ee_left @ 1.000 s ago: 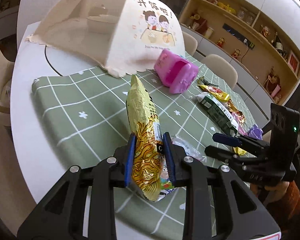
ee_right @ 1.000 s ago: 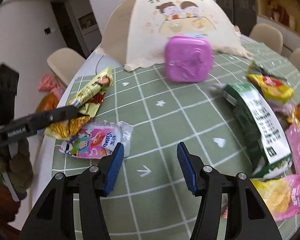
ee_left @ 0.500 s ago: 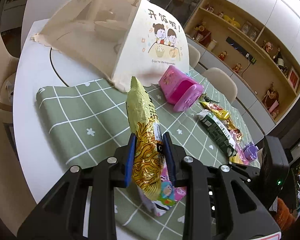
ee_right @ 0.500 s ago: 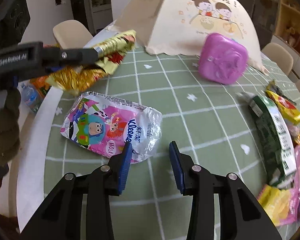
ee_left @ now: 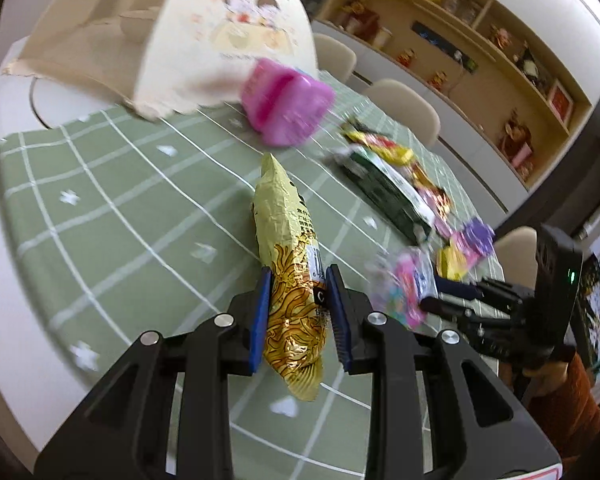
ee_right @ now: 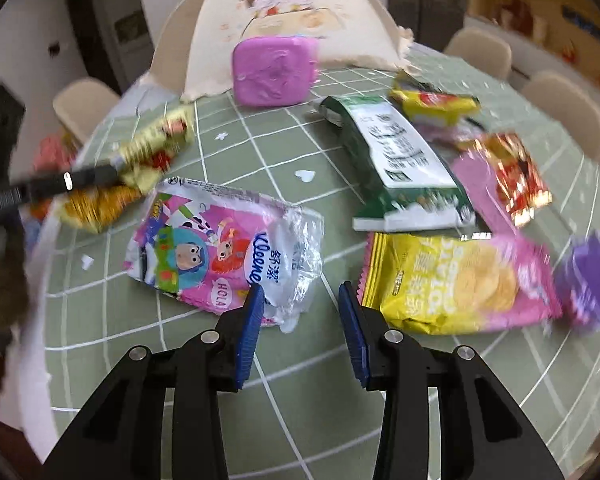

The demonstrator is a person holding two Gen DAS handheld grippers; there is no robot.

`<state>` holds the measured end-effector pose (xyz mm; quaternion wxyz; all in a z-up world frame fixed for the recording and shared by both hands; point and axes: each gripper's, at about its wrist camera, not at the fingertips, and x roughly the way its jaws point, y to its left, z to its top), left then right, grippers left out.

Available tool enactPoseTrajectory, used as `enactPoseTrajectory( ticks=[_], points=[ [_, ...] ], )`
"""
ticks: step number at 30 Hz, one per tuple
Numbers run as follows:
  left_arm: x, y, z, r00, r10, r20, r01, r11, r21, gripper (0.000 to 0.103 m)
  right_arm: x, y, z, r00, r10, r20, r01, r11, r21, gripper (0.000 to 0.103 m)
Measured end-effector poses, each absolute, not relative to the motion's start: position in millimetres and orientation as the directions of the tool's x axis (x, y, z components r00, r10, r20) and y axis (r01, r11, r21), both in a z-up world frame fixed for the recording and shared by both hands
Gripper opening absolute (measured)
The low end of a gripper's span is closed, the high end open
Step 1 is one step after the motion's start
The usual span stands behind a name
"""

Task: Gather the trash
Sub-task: 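Hold the gold wrapper in the left tool while the right tool grasps the pink candy wrapper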

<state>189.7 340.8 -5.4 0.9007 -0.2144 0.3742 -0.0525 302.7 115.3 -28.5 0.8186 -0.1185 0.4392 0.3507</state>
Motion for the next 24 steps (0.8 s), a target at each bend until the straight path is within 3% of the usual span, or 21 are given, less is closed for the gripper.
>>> enactPoseTrajectory(
  ticks=[2,3,5,10,17,24],
  points=[
    [189,333,-6,0.709,-0.255,-0.657,-0.059,0.908,-0.416,0.026,305,113,-28,0.349,0.493,-0.797,-0.659,0.734,0.165,0.043],
    [189,329,-7,0.709,-0.251,-0.659,-0.057,0.911,-0.407,0.026,307,114,-28,0.33,0.513,-0.793,-0.65,0.732,0.203,0.053],
    [188,326,-5,0.711,-0.241,-0.661,-0.056,0.917,-0.395,0.026,305,123,-27,0.318,0.512,-0.798,-0.652,0.729,0.208,0.061],
    [184,328,-5,0.713,-0.214,-0.668,-0.078,0.922,-0.379,0.026,296,148,-30,0.414,0.428,-0.803,-0.679,0.733,0.041,0.061],
    [175,342,-2,0.725,-0.182,-0.664,-0.105,0.924,-0.367,0.026,287,151,-3,0.417,0.547,-0.726,-0.773,0.634,0.033,0.061],
    [173,350,-3,0.729,-0.182,-0.66,-0.121,0.914,-0.387,0.026,301,182,-19,0.371,0.495,-0.786,-0.822,0.569,-0.029,0.061]
  ],
)
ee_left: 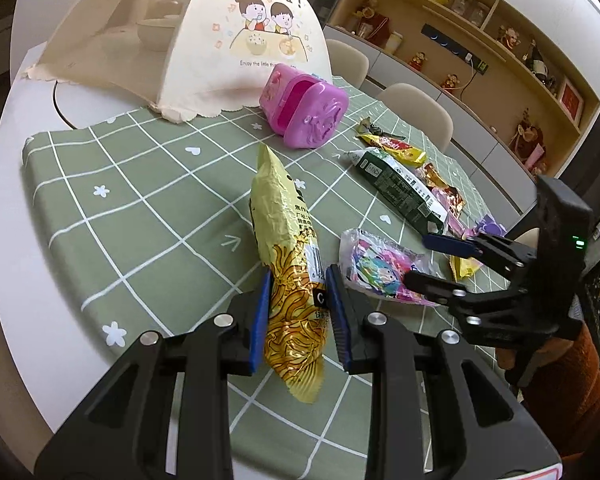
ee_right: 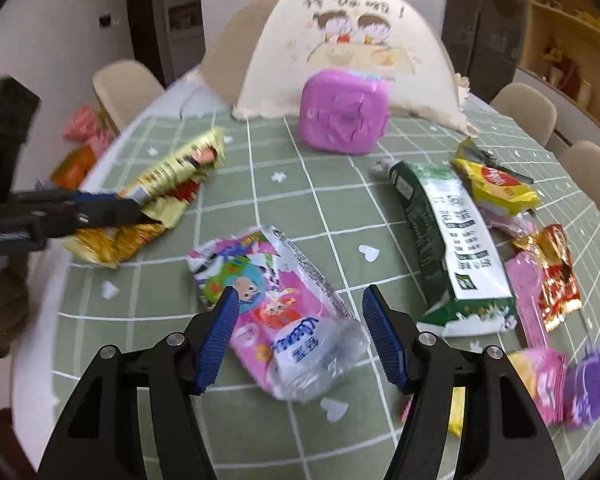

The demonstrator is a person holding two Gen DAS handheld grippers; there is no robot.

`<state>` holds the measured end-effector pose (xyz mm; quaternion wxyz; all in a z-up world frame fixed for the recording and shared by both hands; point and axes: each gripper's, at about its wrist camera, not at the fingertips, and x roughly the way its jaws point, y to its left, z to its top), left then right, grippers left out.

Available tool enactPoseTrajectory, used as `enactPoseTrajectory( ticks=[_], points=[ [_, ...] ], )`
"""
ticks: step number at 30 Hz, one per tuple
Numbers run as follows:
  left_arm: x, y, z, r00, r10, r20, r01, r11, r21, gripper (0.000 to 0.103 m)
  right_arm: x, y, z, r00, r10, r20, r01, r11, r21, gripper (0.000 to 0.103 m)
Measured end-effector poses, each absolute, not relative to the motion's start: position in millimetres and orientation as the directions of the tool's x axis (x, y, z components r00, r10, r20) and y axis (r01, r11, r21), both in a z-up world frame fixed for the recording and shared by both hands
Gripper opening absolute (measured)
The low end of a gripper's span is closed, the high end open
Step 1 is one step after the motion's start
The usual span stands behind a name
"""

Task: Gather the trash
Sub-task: 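Hold the gold wrapper in the left tool while the right tool grasps the pink candy wrapper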

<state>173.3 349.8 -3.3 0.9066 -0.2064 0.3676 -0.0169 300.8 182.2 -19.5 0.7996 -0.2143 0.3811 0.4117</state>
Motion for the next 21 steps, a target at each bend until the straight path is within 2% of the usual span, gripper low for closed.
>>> enactPoseTrajectory(
  ticks=[4,10,11,13,14,15,21],
  points=[
    [172,349,-8,0.723,-0.191,-0.664,-0.114,0.915,-0.387,0.026,299,186,-31,0.314,0.496,-0.81,-0.837,0.547,0.011,0.061],
    [174,352,-9,0.726,-0.196,-0.66,-0.119,0.908,-0.401,0.026,293,178,-31,0.321,0.488,-0.812,-0.829,0.559,0.008,0.061],
    [174,352,-9,0.726,-0.198,-0.659,-0.117,0.908,-0.401,0.026,290,177,-30,0.323,0.481,-0.815,-0.825,0.565,0.006,0.057],
    [174,350,-9,0.725,-0.2,-0.659,-0.114,0.909,-0.401,0.026,284,172,-27,0.32,0.478,-0.818,-0.826,0.563,0.007,0.039],
    [173,350,-9,0.725,-0.2,-0.659,-0.114,0.909,-0.401,0.026,282,170,-26,0.318,0.473,-0.821,-0.823,0.569,0.009,0.023],
    [172,348,-9,0.725,-0.2,-0.659,-0.113,0.91,-0.4,0.026,280,166,-25,0.321,0.467,-0.824,-0.816,0.578,0.01,0.018],
    [171,334,-2,0.731,-0.217,-0.647,-0.082,0.913,-0.399,0.026,269,135,-7,0.403,0.482,-0.778,-0.767,0.642,0.0,0.013]
  ],
)
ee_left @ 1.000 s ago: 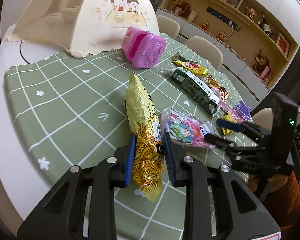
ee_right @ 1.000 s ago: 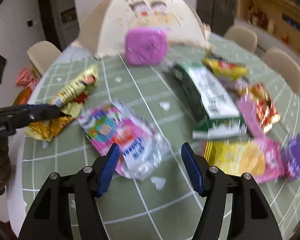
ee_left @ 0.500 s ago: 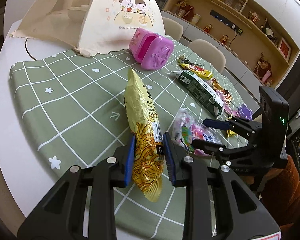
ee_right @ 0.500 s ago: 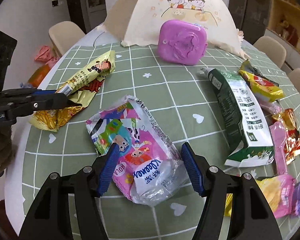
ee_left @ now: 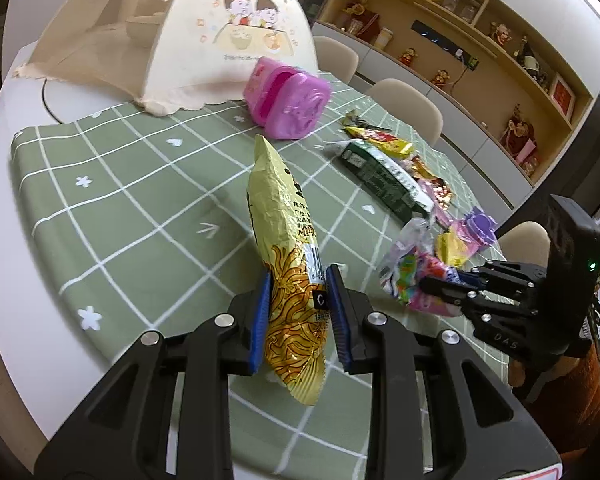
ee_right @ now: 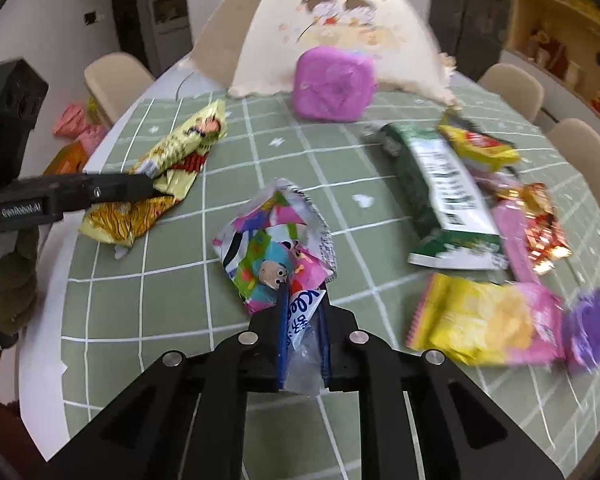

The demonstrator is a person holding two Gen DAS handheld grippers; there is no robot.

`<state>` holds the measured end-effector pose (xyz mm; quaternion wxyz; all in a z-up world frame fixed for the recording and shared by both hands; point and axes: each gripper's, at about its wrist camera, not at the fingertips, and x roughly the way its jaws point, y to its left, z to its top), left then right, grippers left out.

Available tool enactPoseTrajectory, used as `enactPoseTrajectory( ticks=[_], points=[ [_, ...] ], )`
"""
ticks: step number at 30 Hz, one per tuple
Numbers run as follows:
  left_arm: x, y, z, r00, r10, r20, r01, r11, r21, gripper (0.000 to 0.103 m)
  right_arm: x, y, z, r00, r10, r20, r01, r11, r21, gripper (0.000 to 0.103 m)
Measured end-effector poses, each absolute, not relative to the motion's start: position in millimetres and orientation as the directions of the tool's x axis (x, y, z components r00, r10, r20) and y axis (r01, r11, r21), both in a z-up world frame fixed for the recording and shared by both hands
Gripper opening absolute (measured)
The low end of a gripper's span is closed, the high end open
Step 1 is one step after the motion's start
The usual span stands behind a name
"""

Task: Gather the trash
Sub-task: 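Hold the gold wrapper in the left tool while the right tool grasps the pink candy wrapper, then carry the gold and pink wrappers with both tools to the yellow trash bag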

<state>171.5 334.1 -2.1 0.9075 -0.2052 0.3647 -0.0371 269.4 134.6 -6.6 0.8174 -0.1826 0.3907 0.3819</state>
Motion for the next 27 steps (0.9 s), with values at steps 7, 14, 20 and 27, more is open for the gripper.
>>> enactPoseTrajectory(
  ticks=[7,14,20,27],
  points=[
    [179,288,15,0.731,-0.258,-0.631,0.003,0.927,-0.376,0.026,259,85,12,0.507,0.442,-0.74,-0.687,0.726,-0.037,0.013],
    [191,223,27,0.716,-0.304,-0.628,0.108,0.937,-0.332,0.026,252,17,21,0.59,0.398,-0.703,-0.573,0.82,-0.017,0.013],
    [208,147,35,0.682,-0.368,-0.632,0.219,0.927,-0.304,0.026,238,-65,34,0.675,0.339,-0.655,-0.453,0.891,-0.006,0.013],
    [222,42,46,0.642,-0.46,-0.614,0.368,0.887,-0.279,0.026,225,-167,38,0.735,0.248,-0.631,-0.305,0.952,0.02,0.013]
  ],
)
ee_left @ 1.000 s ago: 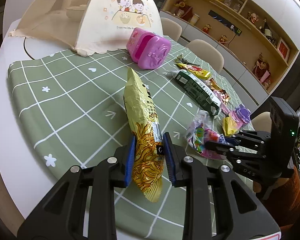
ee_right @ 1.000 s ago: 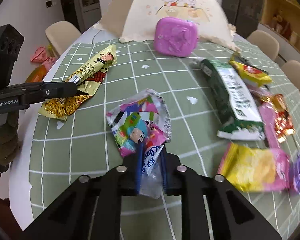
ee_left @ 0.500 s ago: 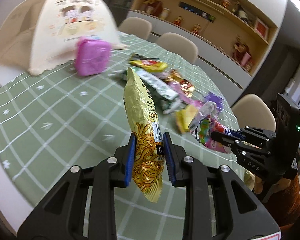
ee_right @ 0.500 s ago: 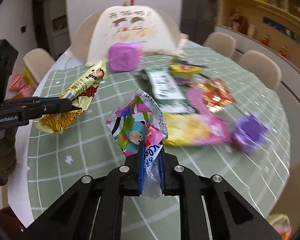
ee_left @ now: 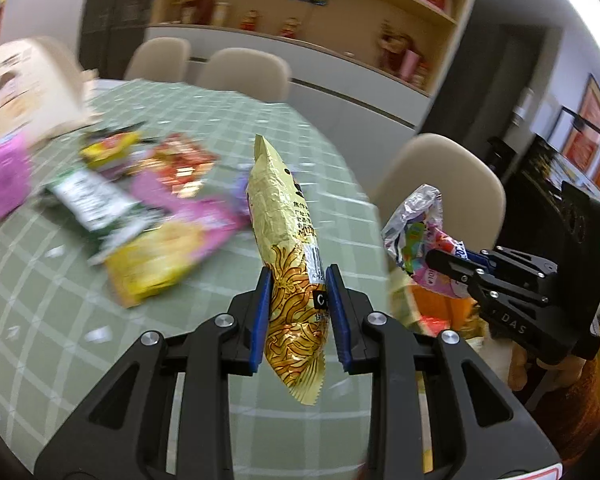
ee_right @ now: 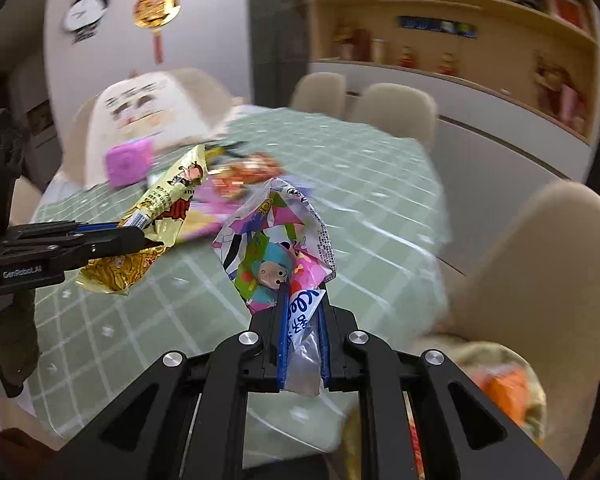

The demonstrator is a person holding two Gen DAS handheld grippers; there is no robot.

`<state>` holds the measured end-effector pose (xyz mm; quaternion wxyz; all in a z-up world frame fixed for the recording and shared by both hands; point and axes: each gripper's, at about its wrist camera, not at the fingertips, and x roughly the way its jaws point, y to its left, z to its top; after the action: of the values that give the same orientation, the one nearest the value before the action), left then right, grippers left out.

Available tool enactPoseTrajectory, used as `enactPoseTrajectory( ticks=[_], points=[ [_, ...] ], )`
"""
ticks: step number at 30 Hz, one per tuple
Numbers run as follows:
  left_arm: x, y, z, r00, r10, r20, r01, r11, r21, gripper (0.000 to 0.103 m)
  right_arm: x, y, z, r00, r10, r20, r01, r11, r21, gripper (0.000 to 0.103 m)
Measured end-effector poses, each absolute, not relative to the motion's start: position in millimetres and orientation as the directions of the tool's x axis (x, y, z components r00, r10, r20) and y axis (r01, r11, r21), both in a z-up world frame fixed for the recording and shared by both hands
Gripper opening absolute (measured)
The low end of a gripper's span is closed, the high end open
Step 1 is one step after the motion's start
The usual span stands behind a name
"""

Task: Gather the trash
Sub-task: 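Carry the gold and pink wrappers with both tools to the yellow trash bag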

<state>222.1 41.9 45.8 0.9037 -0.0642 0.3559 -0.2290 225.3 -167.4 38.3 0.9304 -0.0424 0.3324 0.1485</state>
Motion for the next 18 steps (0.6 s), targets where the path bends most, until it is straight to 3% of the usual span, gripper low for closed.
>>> enactPoseTrajectory(
  ticks=[18],
  points=[
    [225,-166,0,0.432,-0.598,-0.675,0.6,0.749,-0.279,0.026,174,-356,2,0.773,0.038,-0.634,0.02,0.996,0.084,0.013]
  ],
)
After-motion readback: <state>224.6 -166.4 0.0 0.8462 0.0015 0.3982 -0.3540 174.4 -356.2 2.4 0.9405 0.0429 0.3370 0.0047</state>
